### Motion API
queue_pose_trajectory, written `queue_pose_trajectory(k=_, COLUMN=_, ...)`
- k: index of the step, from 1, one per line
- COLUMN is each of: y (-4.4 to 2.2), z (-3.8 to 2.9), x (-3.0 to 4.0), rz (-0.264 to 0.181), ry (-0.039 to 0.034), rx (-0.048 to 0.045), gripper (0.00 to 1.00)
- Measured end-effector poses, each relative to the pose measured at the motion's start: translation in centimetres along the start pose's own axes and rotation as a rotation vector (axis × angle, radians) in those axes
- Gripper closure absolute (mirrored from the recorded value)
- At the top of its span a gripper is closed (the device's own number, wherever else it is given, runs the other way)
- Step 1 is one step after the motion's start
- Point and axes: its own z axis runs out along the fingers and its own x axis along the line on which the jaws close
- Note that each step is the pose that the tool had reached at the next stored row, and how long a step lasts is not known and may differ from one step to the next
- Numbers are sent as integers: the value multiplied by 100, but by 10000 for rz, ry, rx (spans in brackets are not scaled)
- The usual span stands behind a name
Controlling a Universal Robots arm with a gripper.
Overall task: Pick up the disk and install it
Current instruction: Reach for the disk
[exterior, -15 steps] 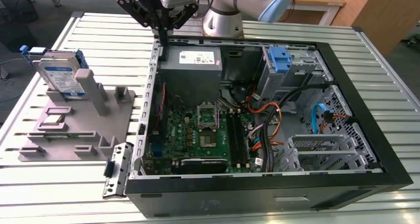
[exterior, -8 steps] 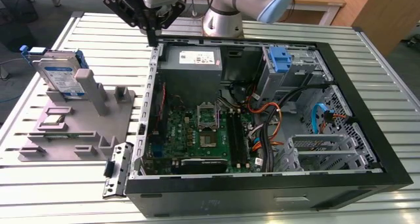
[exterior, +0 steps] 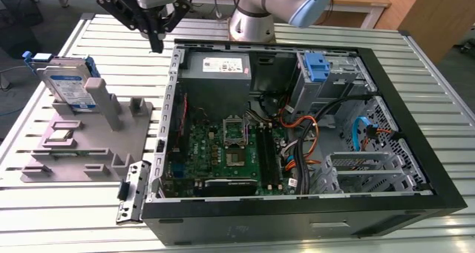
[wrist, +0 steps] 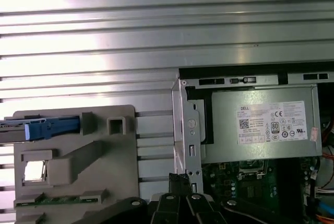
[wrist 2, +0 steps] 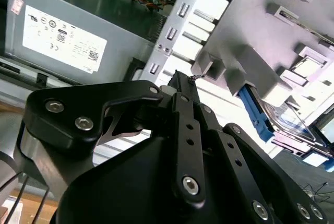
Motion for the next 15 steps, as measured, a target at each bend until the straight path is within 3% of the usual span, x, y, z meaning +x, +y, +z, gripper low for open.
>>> queue_pose_trajectory(k=11, y=-23, z=0, x=403, rz=12, ry=-1, rx=0, gripper=89)
queue_pose_trajectory(k=15, y=-29, z=-1, x=509, rz=16, ry=0, rx=1, gripper=89)
